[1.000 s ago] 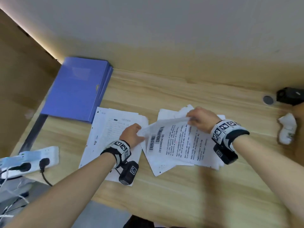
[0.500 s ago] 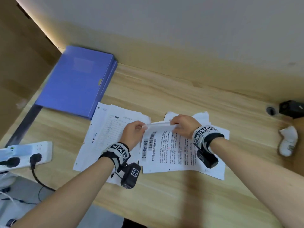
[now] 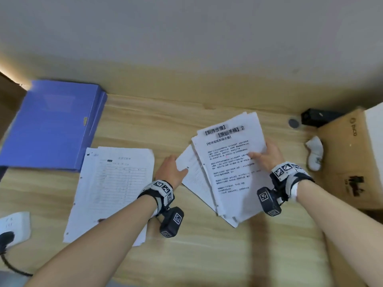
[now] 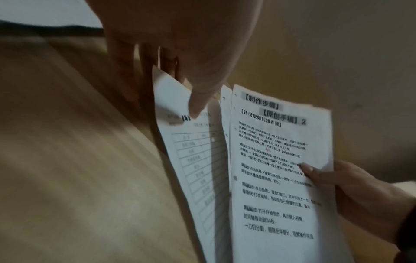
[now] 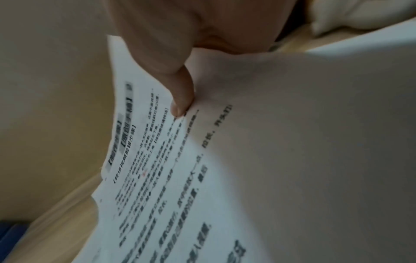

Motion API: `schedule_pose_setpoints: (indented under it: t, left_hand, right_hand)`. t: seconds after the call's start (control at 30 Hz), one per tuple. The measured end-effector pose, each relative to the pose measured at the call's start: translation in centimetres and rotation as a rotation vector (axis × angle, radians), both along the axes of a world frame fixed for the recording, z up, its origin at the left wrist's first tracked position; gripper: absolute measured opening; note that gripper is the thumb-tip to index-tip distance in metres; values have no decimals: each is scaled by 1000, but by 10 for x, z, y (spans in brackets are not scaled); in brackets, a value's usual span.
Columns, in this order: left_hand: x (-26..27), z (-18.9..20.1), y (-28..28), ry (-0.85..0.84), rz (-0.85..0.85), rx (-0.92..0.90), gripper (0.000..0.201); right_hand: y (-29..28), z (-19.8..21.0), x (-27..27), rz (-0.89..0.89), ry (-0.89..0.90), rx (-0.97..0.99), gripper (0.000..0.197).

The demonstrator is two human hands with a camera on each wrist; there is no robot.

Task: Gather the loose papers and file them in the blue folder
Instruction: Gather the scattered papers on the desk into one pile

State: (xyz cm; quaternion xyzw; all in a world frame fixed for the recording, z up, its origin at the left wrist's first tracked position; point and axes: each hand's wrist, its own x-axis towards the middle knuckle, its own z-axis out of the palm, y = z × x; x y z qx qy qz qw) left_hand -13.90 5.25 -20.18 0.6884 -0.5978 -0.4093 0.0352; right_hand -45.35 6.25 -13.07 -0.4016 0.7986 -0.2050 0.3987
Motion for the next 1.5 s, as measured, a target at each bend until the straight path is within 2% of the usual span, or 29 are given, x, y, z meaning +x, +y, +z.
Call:
schedule_pose_setpoints:
  t: [0.07, 0.13, 0.23, 0.37, 0.53, 0.67, 0.77, 0.87, 0.93, 1.0, 1.1, 1.17, 1.23, 1.33, 1.5]
  left_hand:
    - [-11, -2, 1, -29, -54, 9, 44]
    - [-15, -6, 2, -23, -63, -26, 41]
    - [-14, -8, -3, 42, -57, -41, 35]
    - [-7, 1, -23, 57, -174, 18, 28]
    - [-5, 3, -38, 16, -225, 38, 31]
    - [-8, -3, -34, 17, -121, -49, 40]
    - [-10, -2, -25, 107, 62, -120, 43]
    - [-14, -4, -7, 240, 350, -39, 50]
    - [-12, -9, 12, 402, 477, 40, 45]
    - [-11, -9, 37, 531, 471, 159, 35]
    - [-8, -9, 70, 492, 388, 274, 29]
    - [-1, -5, 81, 460, 393, 264, 29]
    - [9, 4, 80, 444, 415, 222, 31]
    - [32, 23, 70, 512, 491, 166, 27]
    - [96, 50, 49, 574, 551, 108, 28]
  right_hand:
    - [17, -12, -12, -59, 16, -7, 69]
    - [28, -19, -17, -44, 34, 10, 74]
    - [34, -20, -19, -4, -16, 33, 62]
    - [40, -25, -8, 0, -196, 64, 46]
    - [46, -55, 14, 16, -102, 103, 49]
    - [56, -69, 29, 49, 35, 152, 51]
    - [64, -73, 40, 64, 99, 158, 47]
    - [70, -77, 48, 57, 118, 162, 35]
    - [71, -77, 54, 55, 133, 181, 27]
    - [72, -75, 59, 62, 161, 170, 23]
    - [76, -73, 68, 8, 122, 118, 15]
    - [78, -69, 77, -47, 47, 103, 20]
    - [80, -66, 88, -98, -28, 70, 35]
    - [81, -60, 110, -105, -133, -6, 50]
    - [74, -42, 178, -156, -307, -78, 31]
